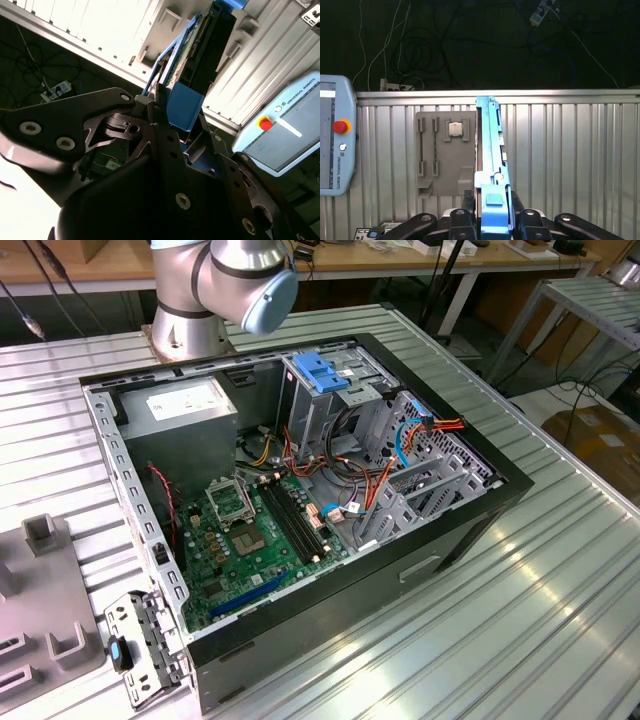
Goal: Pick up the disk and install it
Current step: 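Pick up the disk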
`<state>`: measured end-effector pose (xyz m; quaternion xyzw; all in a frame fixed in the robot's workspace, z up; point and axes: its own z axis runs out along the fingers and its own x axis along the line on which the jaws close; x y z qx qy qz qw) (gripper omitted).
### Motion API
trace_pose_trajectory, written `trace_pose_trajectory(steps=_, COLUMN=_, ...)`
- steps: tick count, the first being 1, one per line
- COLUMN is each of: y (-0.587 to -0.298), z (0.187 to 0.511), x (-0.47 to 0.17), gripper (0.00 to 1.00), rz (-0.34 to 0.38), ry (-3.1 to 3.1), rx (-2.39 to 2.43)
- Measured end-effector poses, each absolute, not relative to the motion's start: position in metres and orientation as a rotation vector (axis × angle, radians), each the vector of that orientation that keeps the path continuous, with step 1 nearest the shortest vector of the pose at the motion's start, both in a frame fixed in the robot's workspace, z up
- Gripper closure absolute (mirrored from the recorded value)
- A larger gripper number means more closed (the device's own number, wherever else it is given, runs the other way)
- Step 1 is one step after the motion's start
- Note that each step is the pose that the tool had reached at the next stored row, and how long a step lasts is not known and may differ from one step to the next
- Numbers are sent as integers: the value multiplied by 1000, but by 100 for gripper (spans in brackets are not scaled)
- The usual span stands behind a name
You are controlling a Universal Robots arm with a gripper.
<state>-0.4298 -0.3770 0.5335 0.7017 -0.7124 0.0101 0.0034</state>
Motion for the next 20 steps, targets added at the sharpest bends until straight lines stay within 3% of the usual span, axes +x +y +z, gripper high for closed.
trace_pose_trajectory(steps=20, y=-377, z=534, x=-359, gripper=63, rz=27, ry=-2231, rx=2198)
